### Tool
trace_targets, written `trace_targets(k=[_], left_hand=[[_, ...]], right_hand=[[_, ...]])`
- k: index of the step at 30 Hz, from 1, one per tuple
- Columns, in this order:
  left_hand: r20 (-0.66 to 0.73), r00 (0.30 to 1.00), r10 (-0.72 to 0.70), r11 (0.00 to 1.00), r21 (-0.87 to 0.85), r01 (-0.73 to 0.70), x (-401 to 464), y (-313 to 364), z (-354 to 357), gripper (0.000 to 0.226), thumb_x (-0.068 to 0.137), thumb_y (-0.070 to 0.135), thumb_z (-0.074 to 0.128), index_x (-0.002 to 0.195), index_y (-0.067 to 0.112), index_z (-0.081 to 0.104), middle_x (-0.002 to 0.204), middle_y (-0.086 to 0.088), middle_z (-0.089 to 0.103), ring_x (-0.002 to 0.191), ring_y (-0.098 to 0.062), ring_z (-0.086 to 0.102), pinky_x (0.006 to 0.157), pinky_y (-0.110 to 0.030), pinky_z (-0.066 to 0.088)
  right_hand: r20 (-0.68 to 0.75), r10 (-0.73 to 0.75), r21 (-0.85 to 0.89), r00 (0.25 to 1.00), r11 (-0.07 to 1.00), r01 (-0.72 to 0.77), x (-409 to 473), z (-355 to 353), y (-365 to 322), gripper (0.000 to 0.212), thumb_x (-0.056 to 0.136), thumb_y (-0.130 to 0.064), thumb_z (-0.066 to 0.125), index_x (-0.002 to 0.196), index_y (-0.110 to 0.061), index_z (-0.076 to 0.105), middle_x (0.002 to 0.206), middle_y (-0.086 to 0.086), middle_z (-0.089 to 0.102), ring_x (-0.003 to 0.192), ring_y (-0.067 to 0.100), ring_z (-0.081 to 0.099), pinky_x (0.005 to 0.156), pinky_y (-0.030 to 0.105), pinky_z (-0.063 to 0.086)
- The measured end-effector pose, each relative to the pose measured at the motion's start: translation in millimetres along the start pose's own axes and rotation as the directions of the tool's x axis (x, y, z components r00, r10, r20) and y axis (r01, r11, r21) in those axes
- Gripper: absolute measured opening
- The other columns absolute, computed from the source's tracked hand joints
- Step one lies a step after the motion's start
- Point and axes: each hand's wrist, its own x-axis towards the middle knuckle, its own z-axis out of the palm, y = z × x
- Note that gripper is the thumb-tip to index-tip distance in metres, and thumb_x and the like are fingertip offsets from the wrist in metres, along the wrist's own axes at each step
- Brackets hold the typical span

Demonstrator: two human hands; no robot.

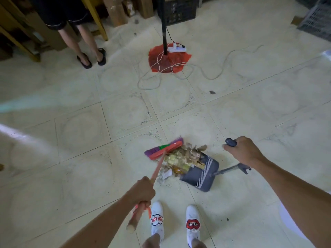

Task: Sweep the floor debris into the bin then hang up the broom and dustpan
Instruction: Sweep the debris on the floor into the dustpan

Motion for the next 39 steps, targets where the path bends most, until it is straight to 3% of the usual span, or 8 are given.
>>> trace_targets(k=[4, 9, 14, 17, 21, 29, 33, 39], left_hand=[[0.119, 0.993, 0.017, 0.996, -0.089, -0.006, -29, 7, 19, 0.016, 0.068, -0.004, 0.049, 0.078, 0.006, 0.056, 0.049, -0.010, 0.056, 0.030, -0.017, 0.050, 0.035, -0.020, 0.041], [0.238, 0.970, -0.053, 0.917, -0.374, 0.142, -49, 7, 38, 0.024, 0.083, -0.003, 0.038, 0.070, 0.017, 0.045, 0.039, 0.001, 0.043, 0.025, -0.010, 0.034, 0.029, -0.012, 0.027], [0.246, 0.969, -0.005, 0.840, -0.525, 0.137, -68, -12, 32, 0.029, 0.091, -0.001, 0.045, 0.111, 0.012, 0.062, 0.049, 0.003, 0.040, 0.033, -0.006, 0.027, 0.027, -0.012, 0.025], [0.213, 0.977, -0.007, 0.826, -0.549, 0.125, -82, -15, 20, 0.022, 0.093, 0.000, 0.045, 0.104, 0.016, 0.054, 0.049, 0.003, 0.039, 0.033, -0.007, 0.025, 0.028, -0.012, 0.024], [0.101, 0.995, -0.004, 0.865, -0.499, 0.054, -99, -11, 2, 0.026, 0.092, -0.001, 0.044, 0.103, 0.022, 0.050, 0.048, 0.002, 0.039, 0.034, -0.008, 0.025, 0.031, -0.011, 0.021], [-0.044, 0.997, 0.060, 0.996, -0.067, -0.063, -67, 55, 60, 0.016, 0.086, -0.004, 0.046, 0.088, 0.007, 0.057, 0.058, -0.007, 0.055, 0.039, -0.015, 0.050, 0.035, -0.018, 0.037], [0.147, 0.989, -0.030, 0.911, -0.403, 0.088, -59, 83, 96, 0.011, 0.085, -0.007, 0.050, 0.079, 0.001, 0.054, 0.046, -0.006, 0.048, 0.030, -0.011, 0.039, 0.035, -0.016, 0.032], [0.276, 0.961, 0.018, 0.754, -0.635, 0.169, -93, 33, 24, 0.027, 0.097, 0.003, 0.046, 0.072, 0.014, 0.045, 0.049, 0.003, 0.030, 0.030, -0.005, 0.022, 0.027, -0.010, 0.025]], right_hand=[[0.034, -0.034, 0.038, 0.999, 0.999, 0.033, -2, 0, 2, 0.048, 0.081, -0.028, 0.074, 0.046, -0.016, 0.043, 0.040, -0.003, 0.041, 0.030, 0.006, 0.041, 0.032, 0.022, 0.032], [0.084, -0.063, 0.103, 0.994, 0.993, 0.054, -11, 1, 6, 0.045, 0.084, -0.031, 0.073, 0.050, -0.018, 0.047, 0.040, -0.006, 0.045, 0.021, 0.000, 0.040, 0.025, 0.010, 0.026], [0.187, -0.081, 0.115, 0.979, 0.992, 0.060, -27, 7, 2, 0.029, 0.091, -0.028, 0.065, 0.067, -0.014, 0.057, 0.059, 0.000, 0.057, 0.047, 0.013, 0.054, 0.046, 0.022, 0.041], [0.185, -0.077, 0.096, 0.980, 0.994, 0.060, -33, 5, 7, 0.030, 0.091, -0.024, 0.063, 0.065, -0.015, 0.053, 0.060, 0.000, 0.054, 0.048, 0.012, 0.052, 0.046, 0.022, 0.038], [0.172, -0.037, 0.070, 0.984, 0.997, 0.025, -33, -9, 27, 0.034, 0.089, -0.025, 0.062, 0.060, -0.015, 0.048, 0.052, 0.000, 0.048, 0.038, 0.014, 0.043, 0.038, 0.019, 0.031], [0.188, 0.002, 0.062, 0.982, 0.998, -0.014, -40, -14, 66, 0.038, 0.086, -0.024, 0.063, 0.054, -0.015, 0.044, 0.044, -0.002, 0.039, 0.030, 0.012, 0.034, 0.032, 0.014, 0.024], [0.188, -0.013, 0.102, 0.982, 0.995, -0.006, -41, -16, 74, 0.040, 0.089, -0.025, 0.063, 0.054, -0.015, 0.045, 0.042, -0.003, 0.041, 0.031, 0.011, 0.038, 0.035, 0.017, 0.028], [0.221, -0.034, 0.117, 0.975, 0.993, 0.008, -43, -17, 69, 0.040, 0.092, -0.025, 0.063, 0.057, -0.014, 0.046, 0.026, -0.007, 0.041, 0.019, 0.002, 0.035, 0.024, 0.012, 0.025]])
